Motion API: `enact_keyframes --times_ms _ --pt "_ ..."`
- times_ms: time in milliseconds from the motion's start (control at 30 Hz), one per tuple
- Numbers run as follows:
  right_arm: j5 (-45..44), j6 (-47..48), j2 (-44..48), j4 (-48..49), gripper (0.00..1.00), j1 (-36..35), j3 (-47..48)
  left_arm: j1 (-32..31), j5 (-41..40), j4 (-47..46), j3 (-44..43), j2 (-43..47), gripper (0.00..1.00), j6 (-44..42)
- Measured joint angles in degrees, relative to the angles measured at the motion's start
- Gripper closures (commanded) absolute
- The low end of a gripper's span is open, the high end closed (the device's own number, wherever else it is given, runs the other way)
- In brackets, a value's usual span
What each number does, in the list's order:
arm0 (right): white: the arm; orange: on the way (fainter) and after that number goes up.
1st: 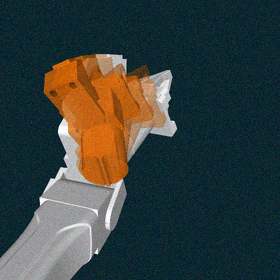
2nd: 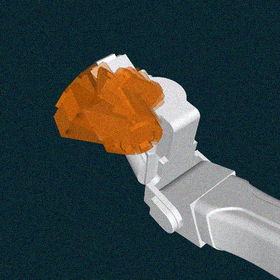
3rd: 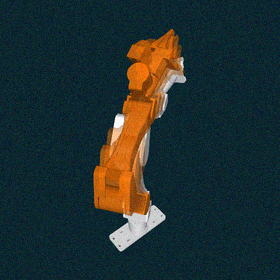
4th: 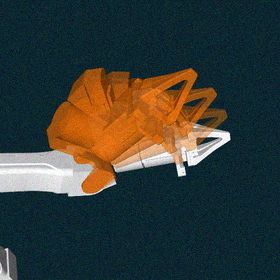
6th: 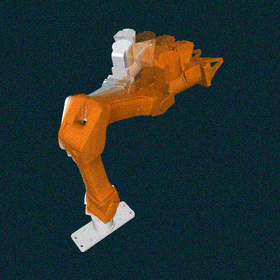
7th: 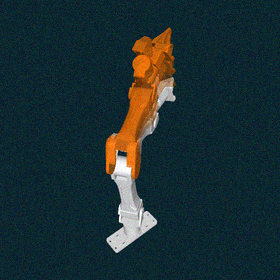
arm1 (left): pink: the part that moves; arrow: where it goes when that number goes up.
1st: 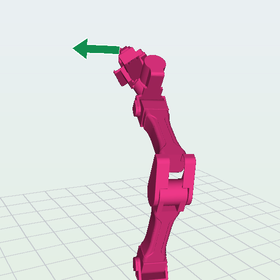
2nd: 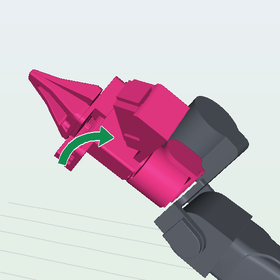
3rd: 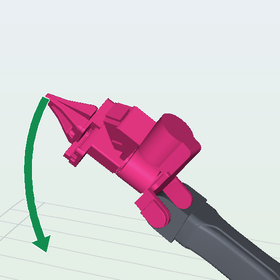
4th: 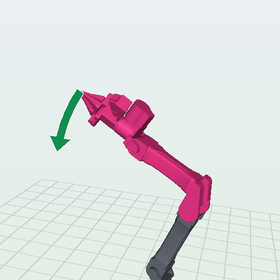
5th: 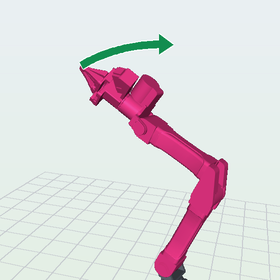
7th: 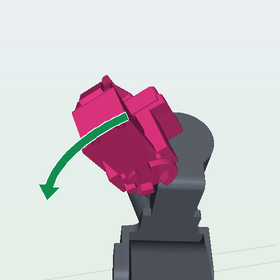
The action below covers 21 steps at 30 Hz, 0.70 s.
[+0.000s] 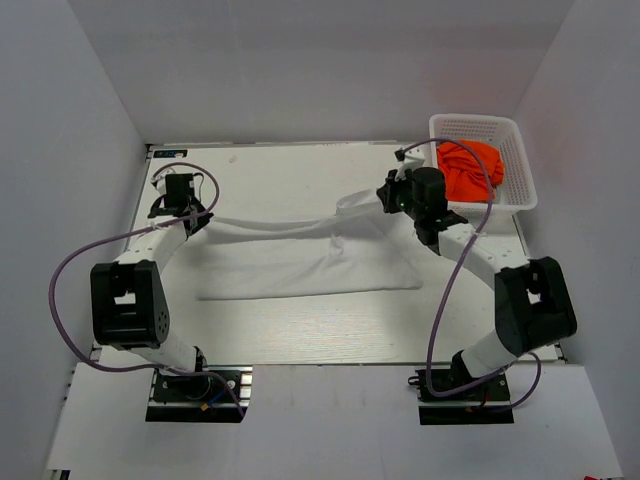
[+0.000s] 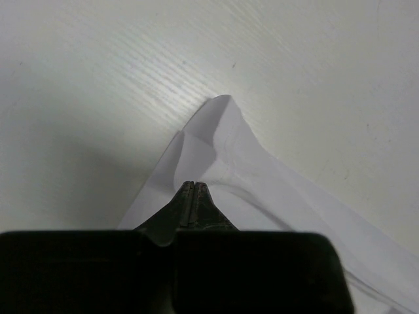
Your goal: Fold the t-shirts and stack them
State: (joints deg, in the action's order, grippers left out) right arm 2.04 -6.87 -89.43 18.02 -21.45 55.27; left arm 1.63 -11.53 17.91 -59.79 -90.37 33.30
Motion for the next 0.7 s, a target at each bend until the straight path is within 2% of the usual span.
enact_keyframes --times_ms 333,567,700 --pt "0.3 -2.4 9.6 -0.4 1.0 0.0 -6.0 0.0 -0.6 0.3 8.8 10.6 1.0 1.7" --pt "0.6 -3.5 13.7 -0.5 1.0 0.0 -8.3 0.0 -2.9 0.0 9.7 13.7 1.0 3.2" --pt "2.1 -4.8 14.8 0.0 1.0 0.0 -12.3 0.0 -3.2 -0.2 13.0 14.8 1.0 4.7"
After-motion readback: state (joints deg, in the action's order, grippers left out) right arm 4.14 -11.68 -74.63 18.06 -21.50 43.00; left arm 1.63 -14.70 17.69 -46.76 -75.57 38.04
